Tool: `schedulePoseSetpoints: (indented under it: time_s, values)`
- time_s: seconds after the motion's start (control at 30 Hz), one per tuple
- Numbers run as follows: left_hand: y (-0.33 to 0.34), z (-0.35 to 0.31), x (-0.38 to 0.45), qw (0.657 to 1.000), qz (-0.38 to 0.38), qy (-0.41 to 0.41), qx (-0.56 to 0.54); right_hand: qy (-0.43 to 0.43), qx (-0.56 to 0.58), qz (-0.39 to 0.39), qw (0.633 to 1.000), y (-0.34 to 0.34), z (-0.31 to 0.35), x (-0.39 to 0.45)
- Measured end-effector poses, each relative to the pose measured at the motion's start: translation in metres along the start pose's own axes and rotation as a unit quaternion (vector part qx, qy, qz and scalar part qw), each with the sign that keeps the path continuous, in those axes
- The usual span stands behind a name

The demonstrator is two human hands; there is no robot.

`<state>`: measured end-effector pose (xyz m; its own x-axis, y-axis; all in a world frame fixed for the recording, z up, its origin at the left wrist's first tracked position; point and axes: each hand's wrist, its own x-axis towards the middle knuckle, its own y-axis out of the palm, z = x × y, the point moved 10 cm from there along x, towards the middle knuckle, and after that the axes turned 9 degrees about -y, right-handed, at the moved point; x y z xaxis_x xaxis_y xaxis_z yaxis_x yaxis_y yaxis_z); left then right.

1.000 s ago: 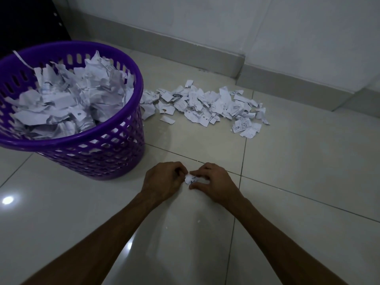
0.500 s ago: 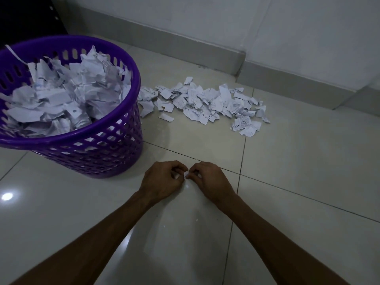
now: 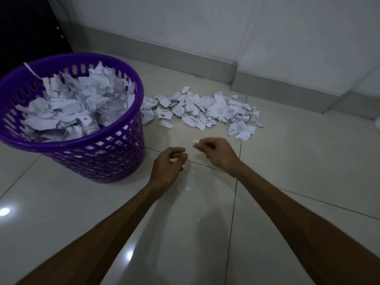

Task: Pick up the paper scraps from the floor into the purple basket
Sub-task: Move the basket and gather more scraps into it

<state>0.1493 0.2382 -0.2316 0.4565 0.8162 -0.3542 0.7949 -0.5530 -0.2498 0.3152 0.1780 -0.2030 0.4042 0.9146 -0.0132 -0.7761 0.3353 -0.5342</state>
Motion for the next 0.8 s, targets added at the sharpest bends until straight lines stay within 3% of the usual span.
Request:
schedulePoseSetpoints:
  time_s: [0.17, 0.4, 0.6, 0.8]
  values:
    - [-0.03, -0.077, -0.015, 0.996, -0.031, 0.077, -0.031, -0.071, 0.089, -0.064, 0.991, -0.026, 0.097, 0.037]
    - [-0.107, -0.191, -0.061, 0.965, -0.075, 0.243, -0.067, -0.151, 0.157, -0.082, 0.972, -0.022, 0.206, 0.071]
    - [-0.191, -0.177, -0.043, 0.973, -0.157, 0.158, -0.067, -0.21, 0.062, -0.09, 0.972, 0.017, 0.243, 0.065]
    - [-0.213, -0.15, -0.034, 0.973, -0.192, 0.11, -0.056, -0.201, 0.01, -0.071, 0.977, 0.032, 0.233, 0.062]
